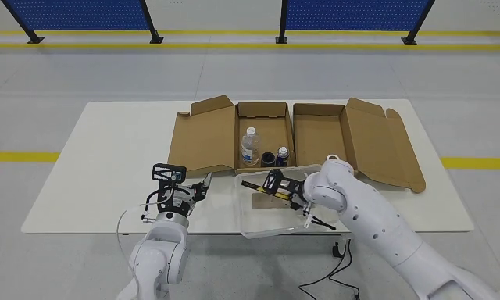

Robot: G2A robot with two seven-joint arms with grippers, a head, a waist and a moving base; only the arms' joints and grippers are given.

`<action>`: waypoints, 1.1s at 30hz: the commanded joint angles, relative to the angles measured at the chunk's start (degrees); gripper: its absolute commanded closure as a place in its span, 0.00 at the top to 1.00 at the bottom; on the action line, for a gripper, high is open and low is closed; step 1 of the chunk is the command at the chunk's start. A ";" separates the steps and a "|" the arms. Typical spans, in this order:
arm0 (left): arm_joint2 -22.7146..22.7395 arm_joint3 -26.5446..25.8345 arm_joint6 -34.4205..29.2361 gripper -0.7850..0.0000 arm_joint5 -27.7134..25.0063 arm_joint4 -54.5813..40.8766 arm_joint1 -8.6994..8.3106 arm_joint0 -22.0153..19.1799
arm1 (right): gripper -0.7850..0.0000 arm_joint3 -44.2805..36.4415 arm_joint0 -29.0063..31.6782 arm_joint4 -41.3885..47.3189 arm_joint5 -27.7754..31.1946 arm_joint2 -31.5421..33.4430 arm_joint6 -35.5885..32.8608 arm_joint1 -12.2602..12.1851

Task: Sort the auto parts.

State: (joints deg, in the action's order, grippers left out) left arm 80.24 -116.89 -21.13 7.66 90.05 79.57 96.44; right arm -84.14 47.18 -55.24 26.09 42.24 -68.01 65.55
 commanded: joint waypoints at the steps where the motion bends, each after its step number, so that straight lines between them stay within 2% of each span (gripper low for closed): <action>1: 0.00 0.00 0.00 1.00 0.00 0.00 0.00 0.00 | 0.00 -2.30 1.38 0.43 0.31 2.09 0.22 -0.74; 9: 0.00 0.00 0.00 1.00 0.00 0.00 0.00 0.00 | 0.00 -11.29 8.72 2.91 0.93 12.25 4.19 -3.82; 16: 0.00 0.00 0.00 1.00 0.00 0.00 0.00 0.00 | 0.00 -14.10 13.04 6.34 1.33 18.35 9.93 -5.12; 25: 0.00 0.00 0.00 1.00 0.00 0.00 0.00 0.00 | 0.00 -15.65 16.26 6.67 -1.15 21.97 14.83 -5.81; 33: 0.00 0.00 0.00 1.00 0.00 0.00 0.00 0.00 | 0.00 -19.37 18.49 1.21 -5.31 23.83 18.53 -6.19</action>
State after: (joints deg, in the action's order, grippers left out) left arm 80.24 -116.89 -21.13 7.66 90.05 79.57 96.44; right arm -103.15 65.50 -53.55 21.26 65.89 -49.69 59.39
